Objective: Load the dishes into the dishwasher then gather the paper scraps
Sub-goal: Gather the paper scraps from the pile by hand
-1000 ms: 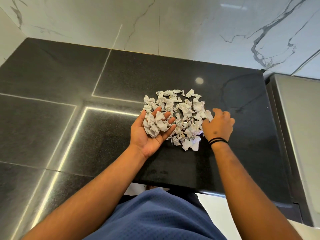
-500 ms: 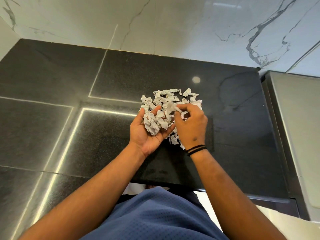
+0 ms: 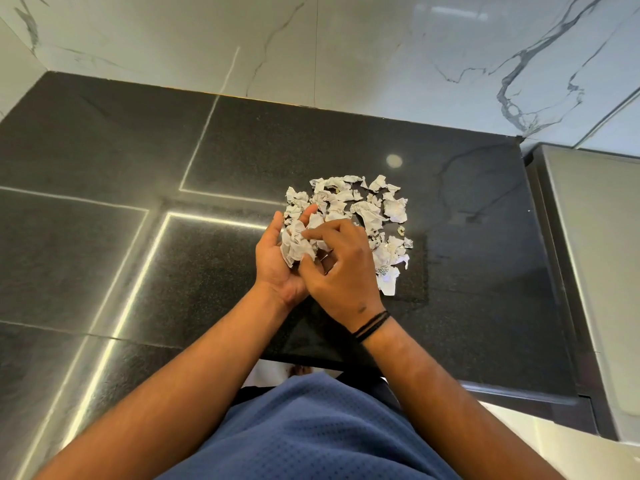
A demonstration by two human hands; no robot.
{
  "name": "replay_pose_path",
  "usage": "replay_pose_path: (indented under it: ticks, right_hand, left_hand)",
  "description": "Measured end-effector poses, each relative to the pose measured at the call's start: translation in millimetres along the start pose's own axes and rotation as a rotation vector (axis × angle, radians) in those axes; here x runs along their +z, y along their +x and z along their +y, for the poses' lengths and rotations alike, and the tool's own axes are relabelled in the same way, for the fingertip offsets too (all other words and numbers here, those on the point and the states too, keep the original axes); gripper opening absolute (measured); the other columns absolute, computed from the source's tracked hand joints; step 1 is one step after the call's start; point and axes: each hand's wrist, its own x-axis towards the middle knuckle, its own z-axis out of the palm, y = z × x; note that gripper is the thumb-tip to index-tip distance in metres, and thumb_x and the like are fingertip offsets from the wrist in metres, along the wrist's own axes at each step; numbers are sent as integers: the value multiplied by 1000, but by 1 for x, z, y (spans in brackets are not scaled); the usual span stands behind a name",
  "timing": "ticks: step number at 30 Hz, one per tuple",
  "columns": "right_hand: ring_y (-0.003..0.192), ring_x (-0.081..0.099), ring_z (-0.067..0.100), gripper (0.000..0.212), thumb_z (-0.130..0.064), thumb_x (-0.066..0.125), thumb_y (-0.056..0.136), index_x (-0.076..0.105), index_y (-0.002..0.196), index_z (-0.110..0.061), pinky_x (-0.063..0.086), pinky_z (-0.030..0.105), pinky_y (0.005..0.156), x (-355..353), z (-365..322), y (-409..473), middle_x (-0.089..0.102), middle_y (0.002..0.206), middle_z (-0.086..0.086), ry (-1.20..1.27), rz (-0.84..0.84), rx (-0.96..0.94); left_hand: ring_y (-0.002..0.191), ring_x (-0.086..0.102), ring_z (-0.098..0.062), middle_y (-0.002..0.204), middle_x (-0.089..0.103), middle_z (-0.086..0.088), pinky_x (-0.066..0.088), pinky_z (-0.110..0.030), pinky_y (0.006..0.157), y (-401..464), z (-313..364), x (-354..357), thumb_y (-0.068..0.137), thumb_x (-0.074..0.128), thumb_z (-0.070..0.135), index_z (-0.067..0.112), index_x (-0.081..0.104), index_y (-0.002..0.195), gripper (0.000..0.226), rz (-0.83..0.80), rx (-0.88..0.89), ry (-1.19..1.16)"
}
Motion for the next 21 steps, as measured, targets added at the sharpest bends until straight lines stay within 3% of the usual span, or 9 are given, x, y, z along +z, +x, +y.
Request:
replay_pose_path:
  ticks: [4,8,11,14,16,18,21]
  right_hand:
    - [94,56,21,26,-27,62,82,72,103,-15,49,35,83,-5,2,5,58,102,-1,97,186,107]
    - [102,56,18,30,-38,57,90,71,107,-17,50,39,87,-7,6,12,61,107,0,146,325,228]
    - [113,57,13,30,-44,55,92,67,111,-24,51,47,94,-3,4,17,61,116,-1,272,319,312]
    - [113,61,13,41,-49,53,93,65,116,-17,50,36,101,-1,-11,24,65,120,2,501,234,401]
    - [91,62,11,36,-37,50,101,63,103,-4,53,26,84,-1,-25,27,66,96,2,675,164,410]
    - [74,56,5,26,-24,47,106,60,93,-6,49,19,70,-2,-42,28,59,78,-3,785,125,413]
    - [69,57,2,23,-19,46,106,61,93,-7,49,16,66,-4,-58,25,58,75,-4,876,56,403]
  left_hand:
    - [126,61,-35,136,63,-19,41,-55,112,-2,0,0,101,41,56,15,57,142,60,-1,-3,-24]
    - [119,66,-36,136,63,-18,52,-53,101,-8,1,7,101,41,55,15,54,144,60,-17,23,-81]
    - [123,63,-38,139,61,-19,50,-52,104,-13,2,11,100,42,55,16,50,148,62,-11,55,-108]
    - [124,62,-37,138,62,-19,51,-51,102,-21,5,17,101,41,53,15,49,149,62,-5,109,-127]
    - [116,67,-38,132,65,-20,55,-51,96,-31,6,21,102,41,52,14,51,147,60,-12,160,-160]
    - [108,70,-38,129,67,-20,55,-50,95,-42,6,24,103,41,50,13,53,145,57,-4,217,-182]
    - [114,68,-36,132,65,-19,54,-49,98,-54,3,26,104,42,46,12,56,141,53,16,307,-211]
